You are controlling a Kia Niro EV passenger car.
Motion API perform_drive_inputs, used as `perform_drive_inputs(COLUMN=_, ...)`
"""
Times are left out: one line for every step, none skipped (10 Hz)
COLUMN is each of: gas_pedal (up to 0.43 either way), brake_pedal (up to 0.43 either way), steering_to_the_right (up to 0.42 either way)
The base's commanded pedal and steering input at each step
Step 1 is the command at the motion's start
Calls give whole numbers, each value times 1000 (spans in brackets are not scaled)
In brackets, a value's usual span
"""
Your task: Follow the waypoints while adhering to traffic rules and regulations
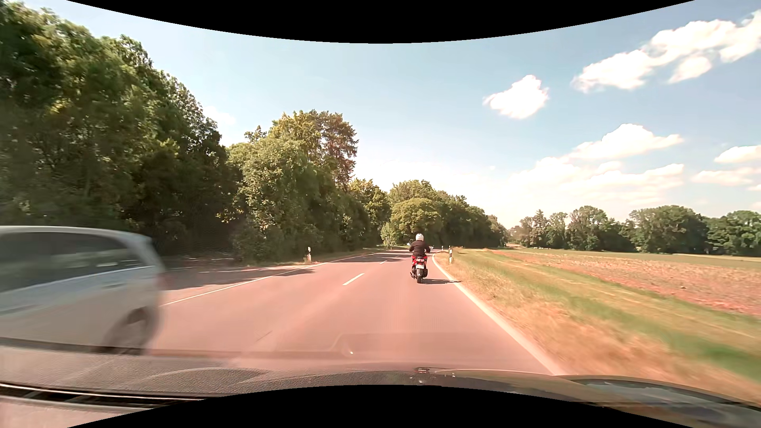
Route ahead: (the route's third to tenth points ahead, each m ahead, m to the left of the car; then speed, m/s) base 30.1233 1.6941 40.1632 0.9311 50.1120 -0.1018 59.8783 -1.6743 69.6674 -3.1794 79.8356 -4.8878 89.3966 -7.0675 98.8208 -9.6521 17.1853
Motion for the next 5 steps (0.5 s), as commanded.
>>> perform_drive_inputs(gas_pedal=248, brake_pedal=6, steering_to_the_right=9)
perform_drive_inputs(gas_pedal=248, brake_pedal=6, steering_to_the_right=10)
perform_drive_inputs(gas_pedal=248, brake_pedal=6, steering_to_the_right=10)
perform_drive_inputs(gas_pedal=248, brake_pedal=6, steering_to_the_right=11)
perform_drive_inputs(gas_pedal=248, brake_pedal=6, steering_to_the_right=13)
